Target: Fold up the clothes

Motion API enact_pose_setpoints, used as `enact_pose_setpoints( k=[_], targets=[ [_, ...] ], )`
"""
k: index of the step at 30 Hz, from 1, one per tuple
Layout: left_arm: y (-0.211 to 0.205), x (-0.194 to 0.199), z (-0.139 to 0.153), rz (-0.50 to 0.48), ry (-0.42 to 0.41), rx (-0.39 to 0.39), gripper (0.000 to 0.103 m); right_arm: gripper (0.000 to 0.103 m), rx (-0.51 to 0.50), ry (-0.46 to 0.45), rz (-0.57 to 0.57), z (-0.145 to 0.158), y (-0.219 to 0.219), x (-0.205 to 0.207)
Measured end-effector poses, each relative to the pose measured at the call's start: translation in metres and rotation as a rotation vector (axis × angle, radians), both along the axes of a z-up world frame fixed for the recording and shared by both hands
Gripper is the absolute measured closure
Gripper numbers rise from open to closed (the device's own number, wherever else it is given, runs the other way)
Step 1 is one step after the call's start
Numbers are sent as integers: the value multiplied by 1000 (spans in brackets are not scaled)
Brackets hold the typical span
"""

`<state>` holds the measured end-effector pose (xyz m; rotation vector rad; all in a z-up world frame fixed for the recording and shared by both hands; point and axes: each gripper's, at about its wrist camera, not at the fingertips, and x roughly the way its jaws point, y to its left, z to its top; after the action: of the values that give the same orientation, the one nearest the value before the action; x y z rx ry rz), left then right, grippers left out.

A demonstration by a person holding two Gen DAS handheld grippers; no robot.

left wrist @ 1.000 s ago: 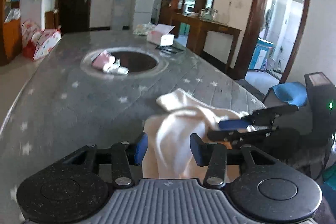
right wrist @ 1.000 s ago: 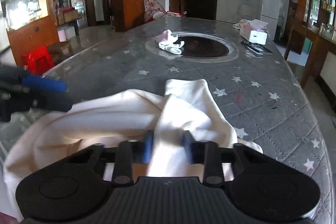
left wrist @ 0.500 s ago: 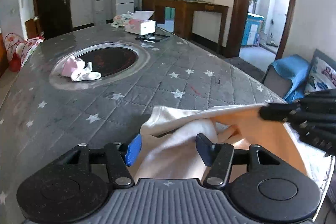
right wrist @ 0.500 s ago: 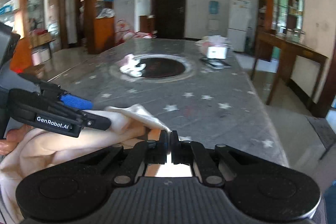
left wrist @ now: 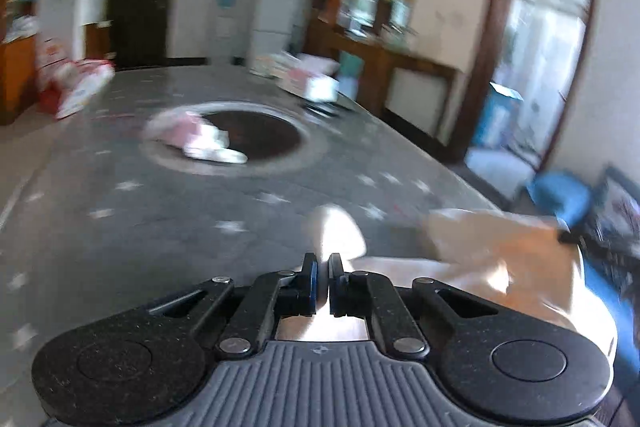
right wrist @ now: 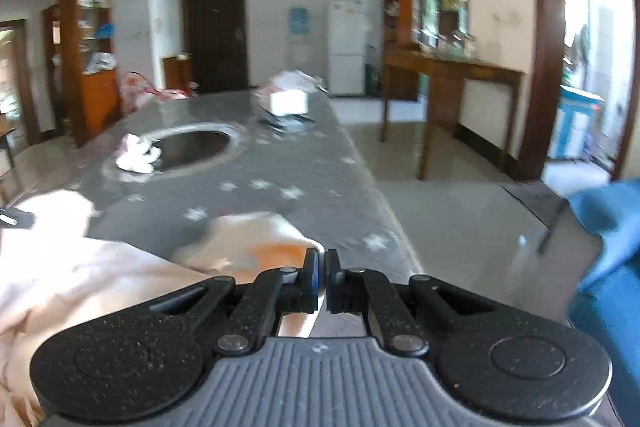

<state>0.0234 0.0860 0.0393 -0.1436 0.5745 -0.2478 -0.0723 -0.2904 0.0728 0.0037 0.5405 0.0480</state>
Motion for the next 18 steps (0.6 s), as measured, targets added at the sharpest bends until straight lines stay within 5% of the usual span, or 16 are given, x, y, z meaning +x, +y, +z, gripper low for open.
enact_pose_setpoints(
  k=[9,14,18],
  targets=[
    [94,-69,-10,299,58,-72,98,96,-27,119,-116,-21,-32,-19],
    [121,-100,-34,375,189,-67,95,94,-22,78,-86,-9,-29,-22],
    [124,-106,-36,417,212,-34,85,89,26,33,13,6,-12,-9]
  ],
)
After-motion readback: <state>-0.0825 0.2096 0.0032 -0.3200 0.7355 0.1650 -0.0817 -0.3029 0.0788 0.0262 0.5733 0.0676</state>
